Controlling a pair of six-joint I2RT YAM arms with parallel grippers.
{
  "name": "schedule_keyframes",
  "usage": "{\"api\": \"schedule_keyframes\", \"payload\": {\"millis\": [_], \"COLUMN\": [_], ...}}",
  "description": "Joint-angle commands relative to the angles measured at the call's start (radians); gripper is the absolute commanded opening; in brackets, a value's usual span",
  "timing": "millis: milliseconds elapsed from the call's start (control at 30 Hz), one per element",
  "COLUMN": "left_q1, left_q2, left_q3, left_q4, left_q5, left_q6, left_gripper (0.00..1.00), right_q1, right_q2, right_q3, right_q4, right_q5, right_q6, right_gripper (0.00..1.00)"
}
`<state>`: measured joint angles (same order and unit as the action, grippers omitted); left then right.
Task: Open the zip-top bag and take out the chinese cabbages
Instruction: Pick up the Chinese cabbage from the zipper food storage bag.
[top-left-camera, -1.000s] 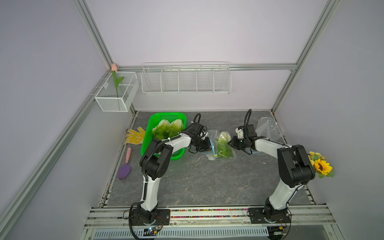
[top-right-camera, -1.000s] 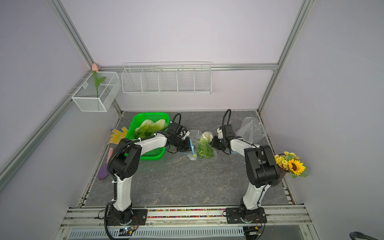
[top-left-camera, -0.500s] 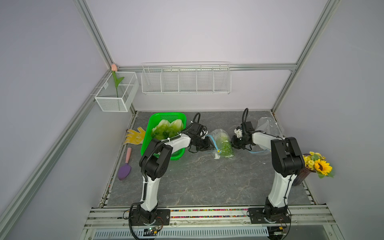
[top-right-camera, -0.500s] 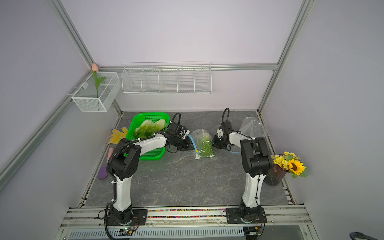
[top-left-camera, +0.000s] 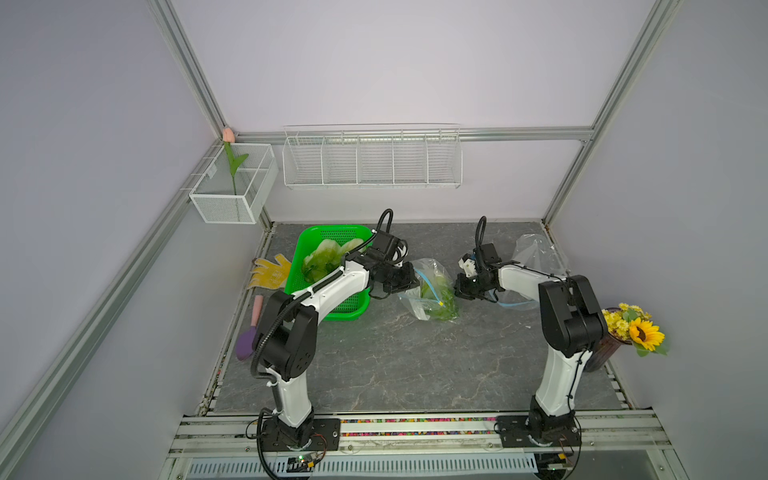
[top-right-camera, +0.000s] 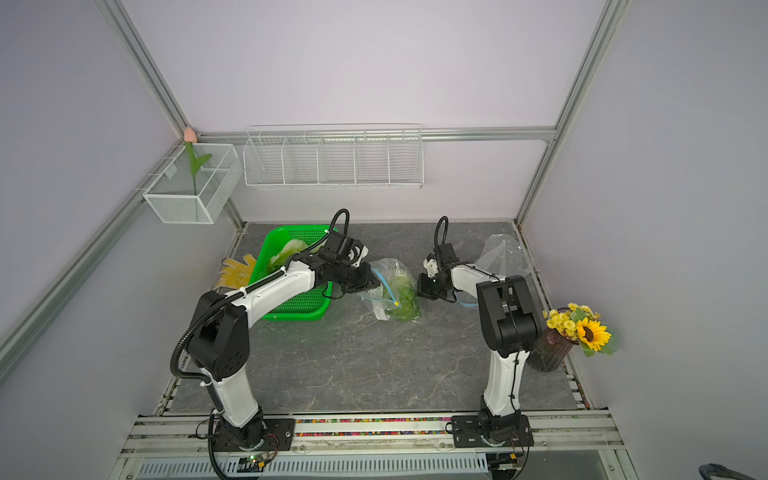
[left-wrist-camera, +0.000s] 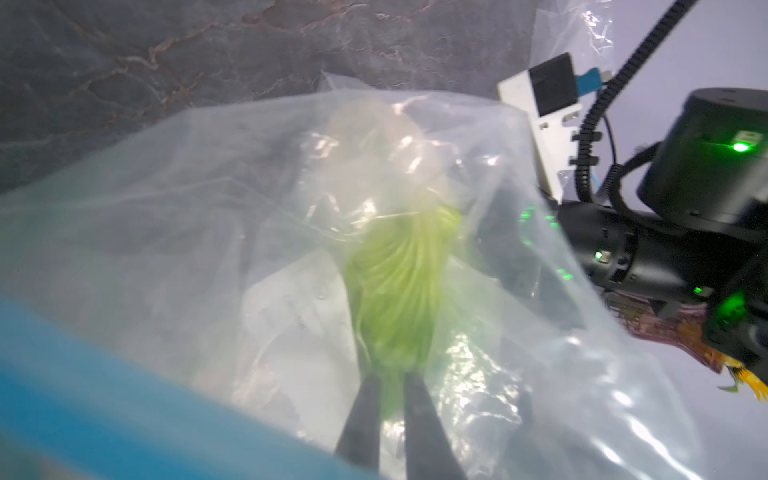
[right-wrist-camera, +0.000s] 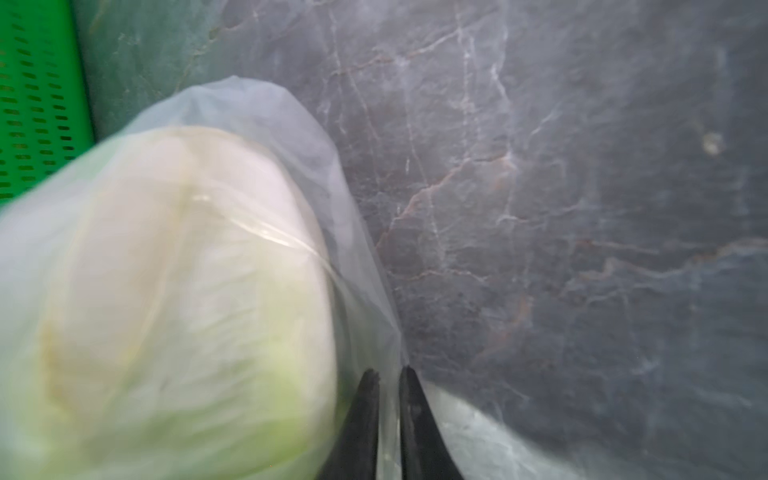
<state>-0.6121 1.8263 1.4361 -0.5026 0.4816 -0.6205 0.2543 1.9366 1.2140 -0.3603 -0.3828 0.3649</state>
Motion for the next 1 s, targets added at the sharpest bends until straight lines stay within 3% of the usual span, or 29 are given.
{"api": "schedule_keyframes", "payload": {"millis": [0,67,600,667,800,967], "left_q1": [0.004,0.002,-0.019,-0.028,-0.032,-0.038], "left_q2": [0.003,0.024,0.161,0.166,0.159,0.161], "left_q3": [0.025,0.038,0.074,0.083,0.077,0.073], "left_q4": [-0.009,-0.014,0.011,0.006,0.001,-0.014], "left_q5": [0.044,0.046,0.057,0.071,0.082,0.118], "left_q6": [-0.018,-0.018,0.017,0.031,0.042,0.064], "left_gripper": [0.06,0.0,0.0,0.06,0.33,0.49], "right_q1": [0.007,0.009,0.01,0.009,0.01,0.01], "right_q2": [-0.04,-0.042,-0.031,-0.03,-0.027,-0.023], "right_q3": [-0.024,-0.027,-0.022,-0.023,-0.028,-0.032], "right_q4": [0.006,0.012,0.021,0.023,0.026,0.035], "right_q5": [0.001,-0.006,-0.048,-0.05,-0.051,-0.064], "right_q6": [-0.021,-0.017,-0.004,-0.001,0.0,0.006], "right_gripper": [0.14,0.14,0.13,0.13,0.13,0.13]}}
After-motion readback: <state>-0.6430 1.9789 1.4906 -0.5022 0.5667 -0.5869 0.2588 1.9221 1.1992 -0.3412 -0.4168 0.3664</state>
